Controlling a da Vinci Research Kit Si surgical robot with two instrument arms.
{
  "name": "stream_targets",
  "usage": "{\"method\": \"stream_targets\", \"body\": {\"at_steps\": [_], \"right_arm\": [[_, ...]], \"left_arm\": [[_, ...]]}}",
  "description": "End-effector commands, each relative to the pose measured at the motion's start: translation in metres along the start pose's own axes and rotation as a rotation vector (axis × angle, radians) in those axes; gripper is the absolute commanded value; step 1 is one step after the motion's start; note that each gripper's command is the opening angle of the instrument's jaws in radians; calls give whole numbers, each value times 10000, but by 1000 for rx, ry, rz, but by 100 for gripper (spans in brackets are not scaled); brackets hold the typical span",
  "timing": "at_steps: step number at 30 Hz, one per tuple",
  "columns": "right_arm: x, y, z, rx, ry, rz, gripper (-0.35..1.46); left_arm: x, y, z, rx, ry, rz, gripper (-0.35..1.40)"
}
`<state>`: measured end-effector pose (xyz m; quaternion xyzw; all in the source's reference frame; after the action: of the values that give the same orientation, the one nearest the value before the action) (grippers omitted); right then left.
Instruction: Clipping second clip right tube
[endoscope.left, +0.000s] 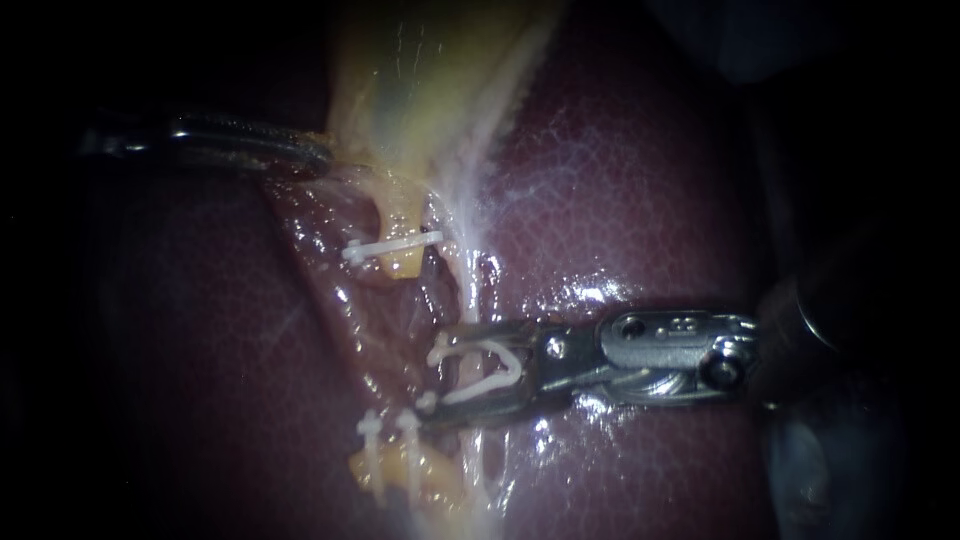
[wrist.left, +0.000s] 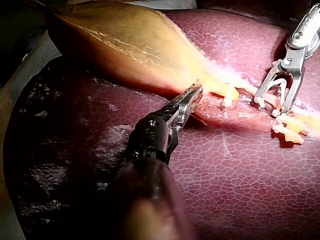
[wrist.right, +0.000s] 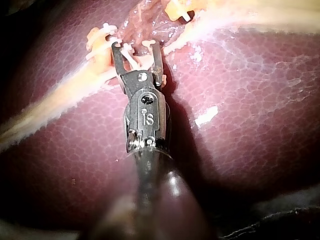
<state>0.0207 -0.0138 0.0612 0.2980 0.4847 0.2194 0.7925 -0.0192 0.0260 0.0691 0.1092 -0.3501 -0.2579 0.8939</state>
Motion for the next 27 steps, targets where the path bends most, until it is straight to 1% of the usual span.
{"method": "stream_targets", "body": {"at_steps": [1, 5, 8, 12, 15, 19, 22, 27], "right_arm": [[1, 0, 0, 0, 0, 0, 47], [6, -4, -5, 4, 0, 3, 47], [15, -11, -15, 10, 1, 8, 47], [29, -21, -36, 15, 2, 16, 47], [35, -22, -53, 19, 2, 21, 46], [33, -14, -66, 22, 2, 41, 45], [23, -4, -67, 21, 3, 66, 45], [3, 13, -59, 15, 3, 109, 46]], "left_arm": [[0, 0, 0, 0, 0, 0, -35], [0, 0, 0, 0, 0, 0, -35], [0, 0, 0, 0, 0, 0, -35], [1, 0, 0, 1, 0, 0, -35], [1, 0, 0, 1, 0, 0, -35], [1, 0, 0, 4, -1, 1, -35], [1, 0, 0, 4, -1, 1, -35], [1, 0, -1, 4, -1, 1, -35]]}}
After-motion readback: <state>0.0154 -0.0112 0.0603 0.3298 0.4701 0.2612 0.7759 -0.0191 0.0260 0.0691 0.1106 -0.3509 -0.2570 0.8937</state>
